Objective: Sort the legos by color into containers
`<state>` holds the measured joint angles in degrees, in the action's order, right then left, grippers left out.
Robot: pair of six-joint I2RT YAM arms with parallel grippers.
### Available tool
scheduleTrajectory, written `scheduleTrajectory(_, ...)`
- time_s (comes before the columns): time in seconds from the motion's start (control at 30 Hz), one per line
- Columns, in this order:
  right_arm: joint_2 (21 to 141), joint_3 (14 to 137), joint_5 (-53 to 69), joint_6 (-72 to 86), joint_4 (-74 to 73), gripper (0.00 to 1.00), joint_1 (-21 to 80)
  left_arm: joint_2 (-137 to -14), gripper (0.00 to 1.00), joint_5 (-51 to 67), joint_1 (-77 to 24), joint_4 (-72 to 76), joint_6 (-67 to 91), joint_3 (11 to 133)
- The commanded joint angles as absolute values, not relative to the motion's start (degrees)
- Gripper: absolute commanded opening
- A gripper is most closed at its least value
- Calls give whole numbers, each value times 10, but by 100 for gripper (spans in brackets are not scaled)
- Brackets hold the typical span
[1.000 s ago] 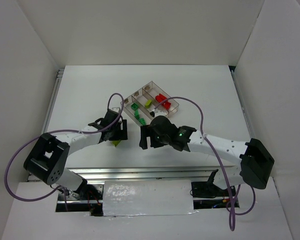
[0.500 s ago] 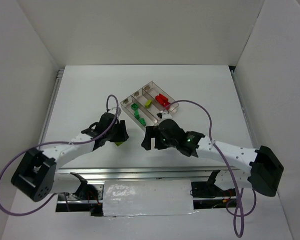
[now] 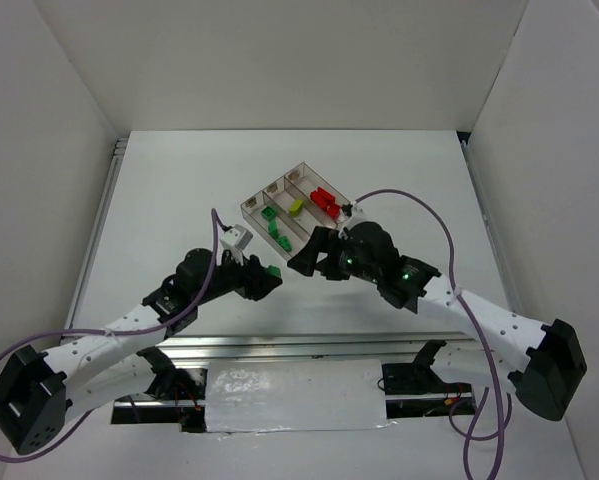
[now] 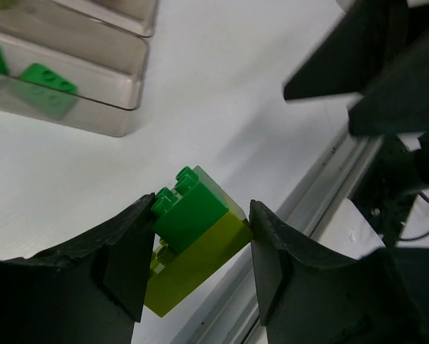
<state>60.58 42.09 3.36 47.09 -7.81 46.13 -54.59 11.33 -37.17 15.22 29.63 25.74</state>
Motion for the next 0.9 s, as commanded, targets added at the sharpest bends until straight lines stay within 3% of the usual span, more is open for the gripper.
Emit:
scheduleTrajectory(0.0, 612, 482, 76, 472, -110, 95, 439, -525, 0, 160, -407, 270, 231, 237)
scheduleTrajectory(0.37, 650, 534, 154, 410, -227, 86, 435, -526, 0, 117, -513, 299, 120, 243)
scheduleTrajectory(0.87, 620, 462, 242, 411, -176, 81, 460, -556, 0, 109, -558, 274, 67, 294)
